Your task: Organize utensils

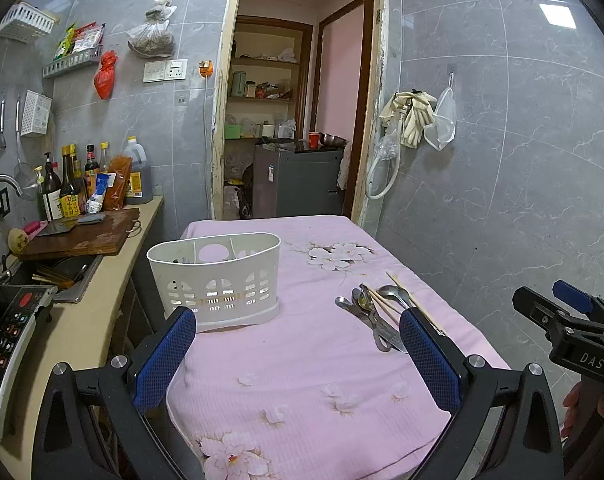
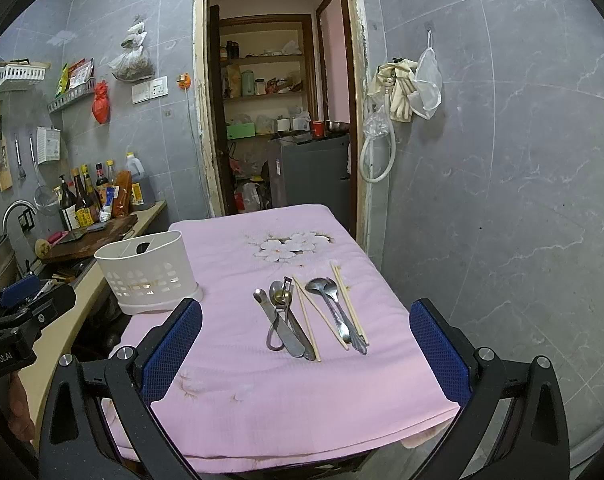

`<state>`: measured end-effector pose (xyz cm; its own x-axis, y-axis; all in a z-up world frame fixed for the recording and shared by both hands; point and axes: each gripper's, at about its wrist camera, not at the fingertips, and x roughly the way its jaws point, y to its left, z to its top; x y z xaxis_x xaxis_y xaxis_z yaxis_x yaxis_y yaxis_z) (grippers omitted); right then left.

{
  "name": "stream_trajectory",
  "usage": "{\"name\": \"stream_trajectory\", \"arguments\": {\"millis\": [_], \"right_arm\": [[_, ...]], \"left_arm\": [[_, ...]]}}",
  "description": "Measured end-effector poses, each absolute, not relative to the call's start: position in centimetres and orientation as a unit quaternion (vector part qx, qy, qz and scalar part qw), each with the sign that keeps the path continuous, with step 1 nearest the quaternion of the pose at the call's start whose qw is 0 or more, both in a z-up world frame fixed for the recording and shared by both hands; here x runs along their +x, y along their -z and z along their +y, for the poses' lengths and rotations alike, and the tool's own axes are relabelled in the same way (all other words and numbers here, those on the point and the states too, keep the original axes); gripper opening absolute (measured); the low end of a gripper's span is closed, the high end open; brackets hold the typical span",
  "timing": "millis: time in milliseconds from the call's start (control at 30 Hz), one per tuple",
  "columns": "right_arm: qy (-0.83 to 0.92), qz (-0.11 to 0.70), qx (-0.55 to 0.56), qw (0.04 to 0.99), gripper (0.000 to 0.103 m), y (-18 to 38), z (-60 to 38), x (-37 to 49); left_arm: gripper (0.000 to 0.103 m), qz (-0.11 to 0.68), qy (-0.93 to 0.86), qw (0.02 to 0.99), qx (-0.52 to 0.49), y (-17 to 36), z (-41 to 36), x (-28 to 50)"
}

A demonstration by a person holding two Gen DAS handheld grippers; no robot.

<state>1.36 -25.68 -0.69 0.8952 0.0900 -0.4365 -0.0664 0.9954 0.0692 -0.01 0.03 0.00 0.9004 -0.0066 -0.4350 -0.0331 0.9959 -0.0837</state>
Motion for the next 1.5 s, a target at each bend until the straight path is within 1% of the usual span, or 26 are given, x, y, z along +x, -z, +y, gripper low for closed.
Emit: {"name": "stream_trajectory", "arguments": {"millis": [1500], "right_arm": [[-0.039, 0.229, 0.023, 0.972, 0.102, 1.34, -25.19, 1.67]], "left_arm": [[0.102, 0.225, -0.006, 0.973, -0.048, 0.01, 0.06, -0.01]]}}
